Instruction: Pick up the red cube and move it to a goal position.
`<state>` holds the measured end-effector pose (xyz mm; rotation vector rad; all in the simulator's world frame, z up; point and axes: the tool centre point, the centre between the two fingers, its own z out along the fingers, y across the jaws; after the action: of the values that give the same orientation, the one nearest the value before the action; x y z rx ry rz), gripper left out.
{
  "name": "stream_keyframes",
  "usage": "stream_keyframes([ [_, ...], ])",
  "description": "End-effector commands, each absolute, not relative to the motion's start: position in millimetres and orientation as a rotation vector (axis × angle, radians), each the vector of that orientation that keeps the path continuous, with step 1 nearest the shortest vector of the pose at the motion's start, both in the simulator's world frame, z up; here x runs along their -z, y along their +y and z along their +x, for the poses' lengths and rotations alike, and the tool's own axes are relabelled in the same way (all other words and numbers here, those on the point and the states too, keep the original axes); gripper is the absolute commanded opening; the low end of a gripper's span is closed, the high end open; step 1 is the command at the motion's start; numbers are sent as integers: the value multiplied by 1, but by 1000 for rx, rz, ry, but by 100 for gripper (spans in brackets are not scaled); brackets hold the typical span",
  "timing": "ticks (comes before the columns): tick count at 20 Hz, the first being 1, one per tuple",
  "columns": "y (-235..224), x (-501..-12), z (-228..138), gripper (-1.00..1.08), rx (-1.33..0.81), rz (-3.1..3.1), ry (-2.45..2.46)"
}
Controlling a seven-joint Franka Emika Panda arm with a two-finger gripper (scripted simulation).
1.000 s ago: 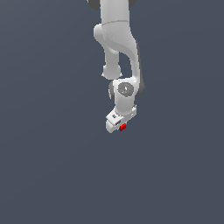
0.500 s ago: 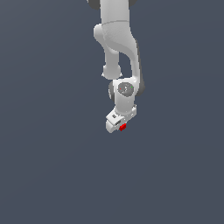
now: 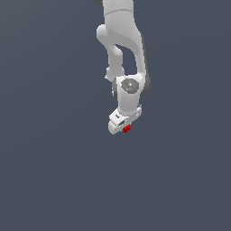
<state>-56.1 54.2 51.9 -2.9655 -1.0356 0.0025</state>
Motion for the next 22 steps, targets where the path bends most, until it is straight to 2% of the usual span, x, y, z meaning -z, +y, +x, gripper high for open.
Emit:
stream_keyframes([
  [1, 53, -69, -54, -100, 0, -2966, -1036],
  [22, 40, -287, -32, -100, 1, -2963, -1039],
])
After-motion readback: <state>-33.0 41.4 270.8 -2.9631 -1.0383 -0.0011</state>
